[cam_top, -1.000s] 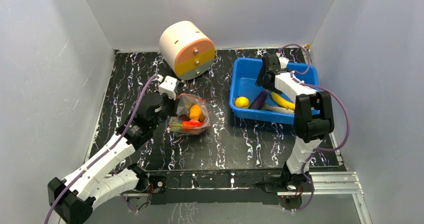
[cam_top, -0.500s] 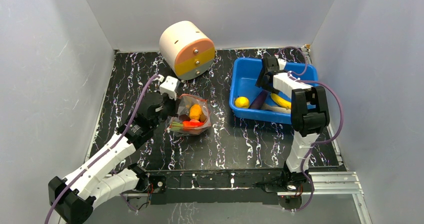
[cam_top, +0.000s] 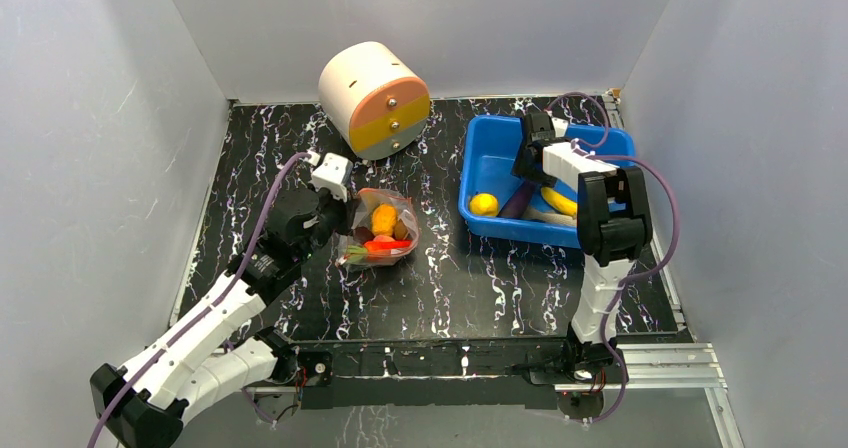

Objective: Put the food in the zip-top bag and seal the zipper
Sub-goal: Pick up the fake vegetable from the bin.

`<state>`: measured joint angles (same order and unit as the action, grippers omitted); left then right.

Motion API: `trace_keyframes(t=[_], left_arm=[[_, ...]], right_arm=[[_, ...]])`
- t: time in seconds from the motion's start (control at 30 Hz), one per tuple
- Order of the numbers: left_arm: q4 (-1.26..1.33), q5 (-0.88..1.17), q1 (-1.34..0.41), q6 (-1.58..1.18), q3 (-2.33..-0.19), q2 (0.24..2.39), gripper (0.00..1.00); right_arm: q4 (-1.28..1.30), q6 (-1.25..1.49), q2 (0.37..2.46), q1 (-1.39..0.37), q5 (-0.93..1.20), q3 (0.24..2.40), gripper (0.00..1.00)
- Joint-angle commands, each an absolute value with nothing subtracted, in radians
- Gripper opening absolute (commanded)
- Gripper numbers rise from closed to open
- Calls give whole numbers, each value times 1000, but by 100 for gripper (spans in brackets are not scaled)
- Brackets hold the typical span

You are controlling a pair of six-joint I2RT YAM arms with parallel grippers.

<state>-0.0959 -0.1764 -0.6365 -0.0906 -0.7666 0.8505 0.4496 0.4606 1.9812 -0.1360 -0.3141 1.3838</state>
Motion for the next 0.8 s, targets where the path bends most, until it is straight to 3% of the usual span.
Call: trace_keyframes(t=[0.0,0.1,0.3,0.57,0.77], left_arm=[[-95,-167,-631,-106,-767,830,0],[-108,-156,-631,-111,-767,829,0],[-140,-148,-631,-116,-765,802,0],[-134,-146,-630,-121,-746,779,0],[-146,-113,-630,-151,-771,799,0]], right_arm=[[453,449,2010,-132,-322,1438,55],[437,448,2012,-132,-312,1435,50],[426,429,1998,-132,-331,1455,30],[360,418,1918,-133,-308,1435,20],[347,414,1842,-136,-291,1415,19]])
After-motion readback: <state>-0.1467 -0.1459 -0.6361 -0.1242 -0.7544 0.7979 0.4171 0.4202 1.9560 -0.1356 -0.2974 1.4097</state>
